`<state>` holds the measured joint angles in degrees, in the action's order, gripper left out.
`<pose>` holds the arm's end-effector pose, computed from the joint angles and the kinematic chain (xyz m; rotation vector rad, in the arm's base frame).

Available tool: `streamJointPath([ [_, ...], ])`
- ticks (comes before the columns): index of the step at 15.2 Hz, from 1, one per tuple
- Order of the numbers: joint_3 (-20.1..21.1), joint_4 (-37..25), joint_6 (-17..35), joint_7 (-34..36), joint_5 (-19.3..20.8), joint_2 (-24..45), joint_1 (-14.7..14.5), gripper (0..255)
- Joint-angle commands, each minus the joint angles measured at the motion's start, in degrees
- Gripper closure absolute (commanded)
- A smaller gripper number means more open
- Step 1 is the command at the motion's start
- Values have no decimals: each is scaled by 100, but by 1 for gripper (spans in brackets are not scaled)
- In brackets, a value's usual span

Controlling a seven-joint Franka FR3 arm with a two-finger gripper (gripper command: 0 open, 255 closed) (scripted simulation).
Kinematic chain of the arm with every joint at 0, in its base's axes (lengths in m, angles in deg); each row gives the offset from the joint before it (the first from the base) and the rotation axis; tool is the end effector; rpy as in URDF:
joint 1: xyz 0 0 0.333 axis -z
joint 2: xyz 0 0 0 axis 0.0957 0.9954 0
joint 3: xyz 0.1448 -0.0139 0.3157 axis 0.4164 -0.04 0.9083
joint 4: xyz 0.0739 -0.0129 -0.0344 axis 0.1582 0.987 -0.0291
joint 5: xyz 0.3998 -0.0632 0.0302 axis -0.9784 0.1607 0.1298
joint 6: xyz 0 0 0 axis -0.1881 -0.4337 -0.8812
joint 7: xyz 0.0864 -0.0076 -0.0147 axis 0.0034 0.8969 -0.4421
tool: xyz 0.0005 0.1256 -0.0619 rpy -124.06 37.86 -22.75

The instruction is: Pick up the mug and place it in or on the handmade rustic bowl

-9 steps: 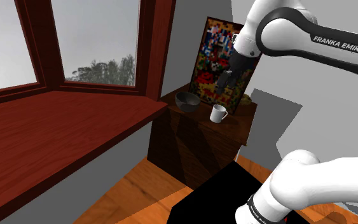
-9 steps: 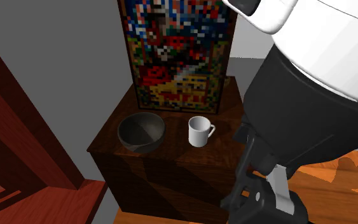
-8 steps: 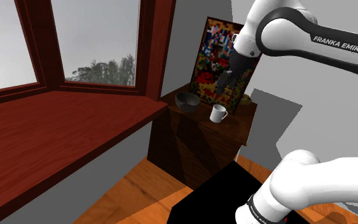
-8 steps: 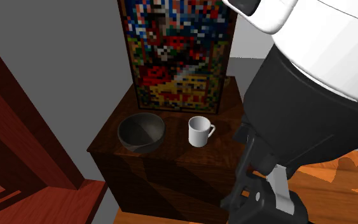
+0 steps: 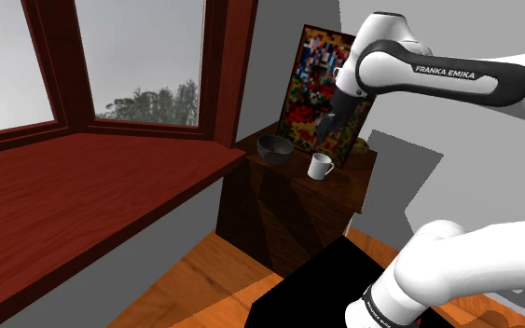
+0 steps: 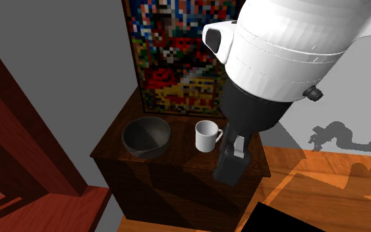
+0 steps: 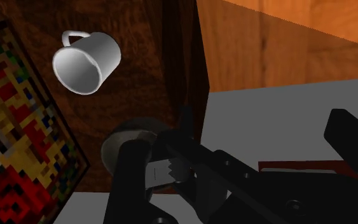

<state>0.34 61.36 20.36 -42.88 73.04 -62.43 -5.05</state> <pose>0.3642 -0.0472 0.5718 2.9976 0.2256 0.2175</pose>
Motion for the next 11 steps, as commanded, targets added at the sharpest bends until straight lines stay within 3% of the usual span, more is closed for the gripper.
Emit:
streamJointPath([
  [1, -237, 92, 266, -256, 81, 195, 62, 0],
  [11, -1245, -226, 1379, -1445, 131, 1798, 228, 0],
])
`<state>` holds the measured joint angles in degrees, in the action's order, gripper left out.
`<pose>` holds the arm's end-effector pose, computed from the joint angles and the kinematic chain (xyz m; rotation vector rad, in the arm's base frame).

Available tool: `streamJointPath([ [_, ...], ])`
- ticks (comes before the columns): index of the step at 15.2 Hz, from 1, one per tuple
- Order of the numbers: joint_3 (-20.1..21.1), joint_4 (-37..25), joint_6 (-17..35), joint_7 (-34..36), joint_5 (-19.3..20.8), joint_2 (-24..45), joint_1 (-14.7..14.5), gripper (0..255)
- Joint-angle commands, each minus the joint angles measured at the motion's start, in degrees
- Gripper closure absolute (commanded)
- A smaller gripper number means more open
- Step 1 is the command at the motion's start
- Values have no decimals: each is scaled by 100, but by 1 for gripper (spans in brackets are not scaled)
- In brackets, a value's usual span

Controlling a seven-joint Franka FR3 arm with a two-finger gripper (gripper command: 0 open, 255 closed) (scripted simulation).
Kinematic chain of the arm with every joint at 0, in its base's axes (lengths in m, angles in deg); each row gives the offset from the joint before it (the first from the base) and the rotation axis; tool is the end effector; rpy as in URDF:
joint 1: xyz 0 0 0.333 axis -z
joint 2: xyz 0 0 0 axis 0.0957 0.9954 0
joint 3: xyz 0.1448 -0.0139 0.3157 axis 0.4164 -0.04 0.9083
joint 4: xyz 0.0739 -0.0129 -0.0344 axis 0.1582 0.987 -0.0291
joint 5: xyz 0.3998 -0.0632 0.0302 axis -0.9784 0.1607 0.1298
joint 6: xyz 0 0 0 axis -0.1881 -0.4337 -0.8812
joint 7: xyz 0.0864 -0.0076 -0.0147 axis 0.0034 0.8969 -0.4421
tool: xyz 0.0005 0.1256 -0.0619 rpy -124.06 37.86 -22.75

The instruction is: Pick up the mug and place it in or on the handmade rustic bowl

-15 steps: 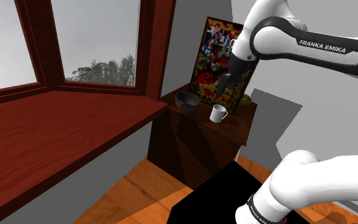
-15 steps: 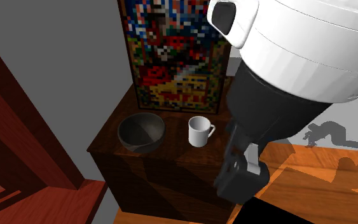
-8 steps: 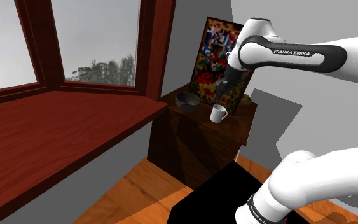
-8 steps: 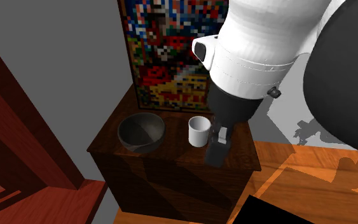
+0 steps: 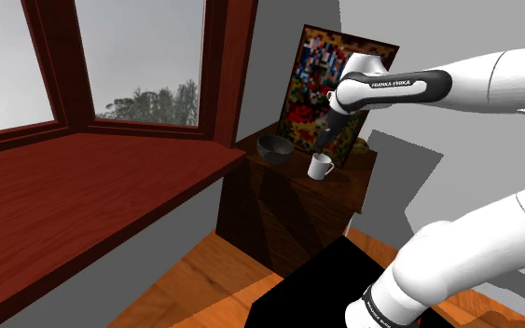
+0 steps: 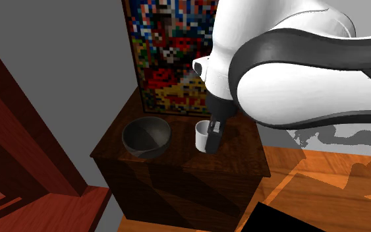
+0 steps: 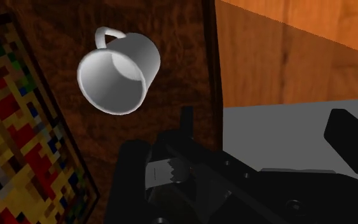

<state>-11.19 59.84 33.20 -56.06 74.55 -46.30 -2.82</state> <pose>0.4290 -0.1603 0.4869 3.0233 0.2854 0.1367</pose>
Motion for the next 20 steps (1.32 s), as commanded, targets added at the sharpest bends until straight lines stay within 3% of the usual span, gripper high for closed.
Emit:
streamJointPath([
  [1, -185, -144, 193, -258, -54, 376, 15, 0],
  [10, -829, -1099, 859, -1588, -765, 2288, 180, 0],
  [20, -837, -953, 1424, -1791, -1000, 2756, 250, 0],
])
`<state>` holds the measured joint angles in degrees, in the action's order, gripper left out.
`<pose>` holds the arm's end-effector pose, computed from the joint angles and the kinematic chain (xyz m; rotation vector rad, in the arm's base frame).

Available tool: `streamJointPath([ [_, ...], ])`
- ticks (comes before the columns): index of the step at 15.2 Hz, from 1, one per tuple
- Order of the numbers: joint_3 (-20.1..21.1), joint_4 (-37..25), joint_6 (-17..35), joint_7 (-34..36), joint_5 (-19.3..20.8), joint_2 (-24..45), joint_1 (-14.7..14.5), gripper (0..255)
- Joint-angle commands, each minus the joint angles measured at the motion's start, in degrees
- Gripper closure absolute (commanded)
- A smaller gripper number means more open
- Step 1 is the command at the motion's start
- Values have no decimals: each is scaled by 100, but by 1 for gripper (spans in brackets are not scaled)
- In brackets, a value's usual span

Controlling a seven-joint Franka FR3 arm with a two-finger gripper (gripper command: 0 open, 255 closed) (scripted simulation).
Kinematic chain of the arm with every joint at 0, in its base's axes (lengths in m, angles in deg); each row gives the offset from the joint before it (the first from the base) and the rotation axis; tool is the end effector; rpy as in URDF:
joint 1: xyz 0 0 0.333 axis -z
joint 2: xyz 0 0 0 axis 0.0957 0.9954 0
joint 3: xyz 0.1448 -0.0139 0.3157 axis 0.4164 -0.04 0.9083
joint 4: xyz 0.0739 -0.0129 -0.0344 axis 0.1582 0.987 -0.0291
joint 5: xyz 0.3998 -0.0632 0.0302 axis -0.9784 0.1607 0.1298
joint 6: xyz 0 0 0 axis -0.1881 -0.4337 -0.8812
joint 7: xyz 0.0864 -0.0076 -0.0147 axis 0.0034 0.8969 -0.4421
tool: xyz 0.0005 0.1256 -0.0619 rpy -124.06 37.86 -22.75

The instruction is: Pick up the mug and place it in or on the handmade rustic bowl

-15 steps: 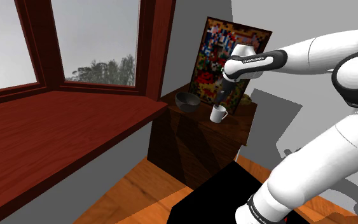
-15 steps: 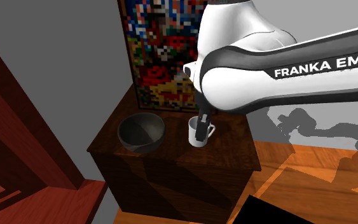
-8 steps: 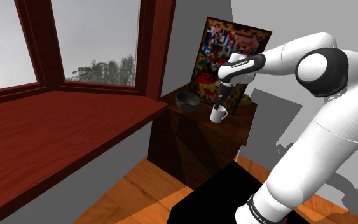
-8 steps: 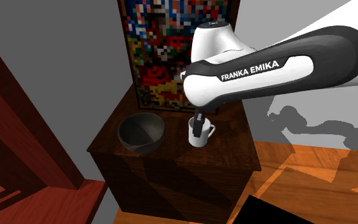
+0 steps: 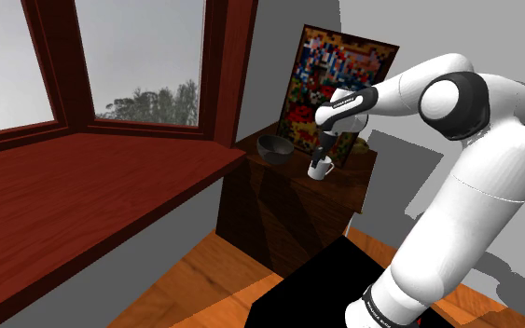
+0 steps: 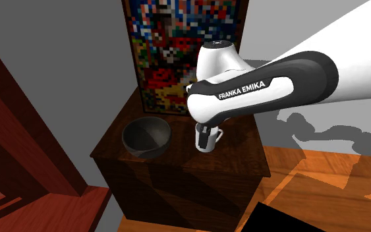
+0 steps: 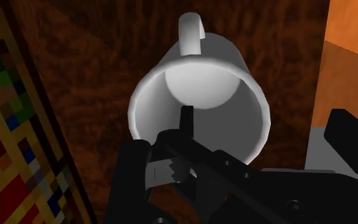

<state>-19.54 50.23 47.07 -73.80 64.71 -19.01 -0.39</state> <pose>0.5053 -0.2738 0.3568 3.0448 0.3506 0.0496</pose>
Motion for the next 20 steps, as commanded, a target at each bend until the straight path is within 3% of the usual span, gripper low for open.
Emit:
streamJointPath([
  [1, -2, 8, 36, -17, -15, 27, 7, 0],
  [6, -2, 8, 35, -17, -15, 26, 7, 0],
  [7, -2, 8, 35, -17, -15, 26, 7, 255],
  [16, -2, 8, 36, -17, -16, 27, 7, 255],
  [20, -10, -127, -257, 34, 71, -144, -9, 255],
])
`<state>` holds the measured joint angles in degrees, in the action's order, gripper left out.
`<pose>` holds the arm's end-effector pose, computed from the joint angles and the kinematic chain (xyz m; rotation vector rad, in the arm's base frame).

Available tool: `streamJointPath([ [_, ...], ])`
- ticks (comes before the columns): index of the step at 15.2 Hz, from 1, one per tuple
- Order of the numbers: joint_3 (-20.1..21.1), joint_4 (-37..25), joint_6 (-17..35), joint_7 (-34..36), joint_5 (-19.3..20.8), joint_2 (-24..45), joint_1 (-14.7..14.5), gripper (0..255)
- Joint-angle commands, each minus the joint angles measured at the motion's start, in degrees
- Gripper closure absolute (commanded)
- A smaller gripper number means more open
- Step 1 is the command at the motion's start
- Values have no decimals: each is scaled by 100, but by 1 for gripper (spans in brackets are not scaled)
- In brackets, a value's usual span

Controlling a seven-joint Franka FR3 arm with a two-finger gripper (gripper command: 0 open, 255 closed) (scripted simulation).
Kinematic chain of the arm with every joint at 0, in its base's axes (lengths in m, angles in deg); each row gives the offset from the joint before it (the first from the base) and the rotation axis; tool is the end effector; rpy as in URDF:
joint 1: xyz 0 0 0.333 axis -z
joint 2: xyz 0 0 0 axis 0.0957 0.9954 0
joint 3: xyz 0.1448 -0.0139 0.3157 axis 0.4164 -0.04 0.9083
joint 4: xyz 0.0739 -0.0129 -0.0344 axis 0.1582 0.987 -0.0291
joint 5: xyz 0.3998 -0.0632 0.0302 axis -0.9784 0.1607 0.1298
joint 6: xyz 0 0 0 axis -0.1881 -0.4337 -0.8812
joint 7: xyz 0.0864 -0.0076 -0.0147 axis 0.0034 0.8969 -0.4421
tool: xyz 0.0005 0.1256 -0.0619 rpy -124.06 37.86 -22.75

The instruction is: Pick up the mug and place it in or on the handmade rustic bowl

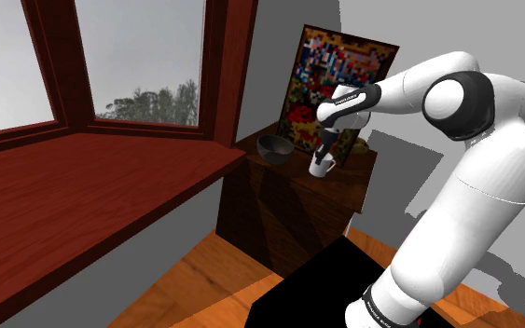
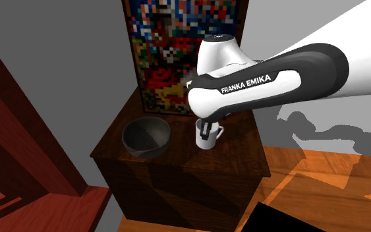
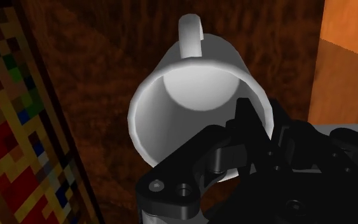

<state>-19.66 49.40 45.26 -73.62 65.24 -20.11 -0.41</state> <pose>0.5043 -0.2750 0.3707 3.0446 0.3503 0.0504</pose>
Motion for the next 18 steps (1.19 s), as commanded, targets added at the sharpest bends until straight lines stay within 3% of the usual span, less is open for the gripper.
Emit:
streamJointPath([
  [1, 0, -81, -149, 28, 37, -74, -10, 255],
  [18, 20, -896, -1416, 136, 242, -561, -48, 255],
])
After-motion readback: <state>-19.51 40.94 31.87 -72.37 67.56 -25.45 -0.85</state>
